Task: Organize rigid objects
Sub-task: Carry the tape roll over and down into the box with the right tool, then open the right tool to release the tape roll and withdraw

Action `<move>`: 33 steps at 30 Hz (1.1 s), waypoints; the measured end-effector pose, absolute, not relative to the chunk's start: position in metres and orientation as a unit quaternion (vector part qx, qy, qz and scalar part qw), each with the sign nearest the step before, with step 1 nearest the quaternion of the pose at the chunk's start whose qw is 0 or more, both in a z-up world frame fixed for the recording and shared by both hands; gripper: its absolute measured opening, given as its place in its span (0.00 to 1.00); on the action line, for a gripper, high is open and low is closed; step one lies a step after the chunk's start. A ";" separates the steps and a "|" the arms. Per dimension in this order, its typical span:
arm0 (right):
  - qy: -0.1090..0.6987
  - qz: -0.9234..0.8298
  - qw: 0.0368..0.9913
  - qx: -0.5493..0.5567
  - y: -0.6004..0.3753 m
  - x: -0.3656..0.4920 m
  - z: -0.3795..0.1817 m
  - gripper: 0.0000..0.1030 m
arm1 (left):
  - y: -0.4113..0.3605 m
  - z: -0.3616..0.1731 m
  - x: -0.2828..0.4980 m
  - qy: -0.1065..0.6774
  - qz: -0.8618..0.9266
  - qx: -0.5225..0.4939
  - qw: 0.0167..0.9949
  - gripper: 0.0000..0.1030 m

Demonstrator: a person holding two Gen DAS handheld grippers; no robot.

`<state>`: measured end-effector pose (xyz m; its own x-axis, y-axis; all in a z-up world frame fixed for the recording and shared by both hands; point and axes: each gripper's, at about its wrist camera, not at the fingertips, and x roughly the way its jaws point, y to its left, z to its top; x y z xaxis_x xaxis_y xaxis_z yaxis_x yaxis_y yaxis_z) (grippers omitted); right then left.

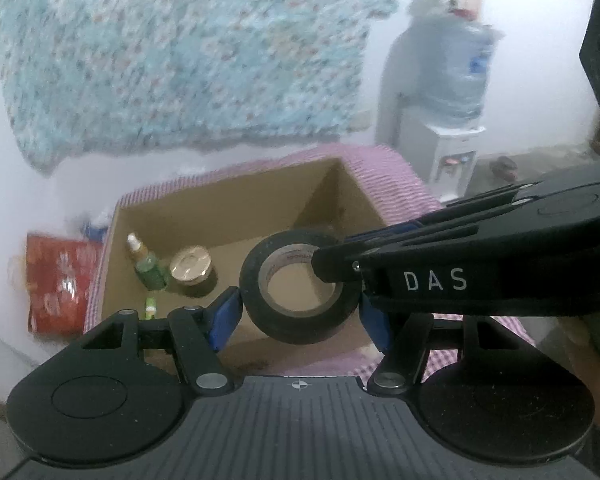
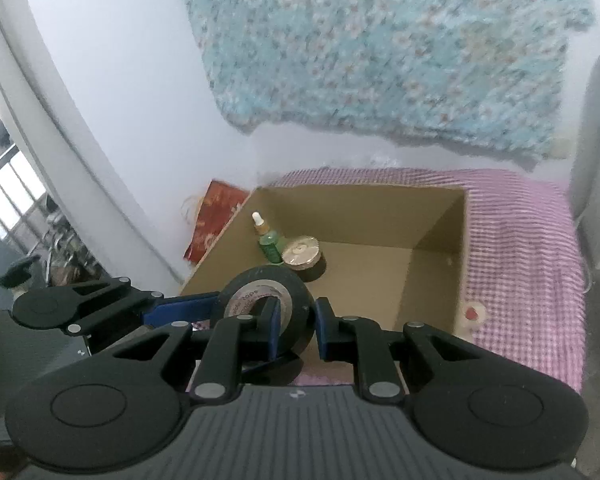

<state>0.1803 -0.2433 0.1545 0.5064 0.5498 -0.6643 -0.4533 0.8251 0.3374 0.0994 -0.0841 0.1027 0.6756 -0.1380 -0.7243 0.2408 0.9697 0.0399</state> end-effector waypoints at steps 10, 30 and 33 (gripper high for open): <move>0.537 0.318 0.780 0.047 -0.199 0.304 0.086 0.19 | -0.052 0.047 0.193 0.505 -0.052 -0.016 0.862 0.63; 0.606 0.321 0.725 0.069 -0.171 0.360 0.000 0.18 | -0.045 0.008 0.227 0.555 0.000 -0.019 0.832 0.70; 0.596 0.324 0.730 0.086 -0.180 0.357 0.009 0.18 | -0.044 0.021 0.219 0.539 -0.007 -0.021 0.842 0.73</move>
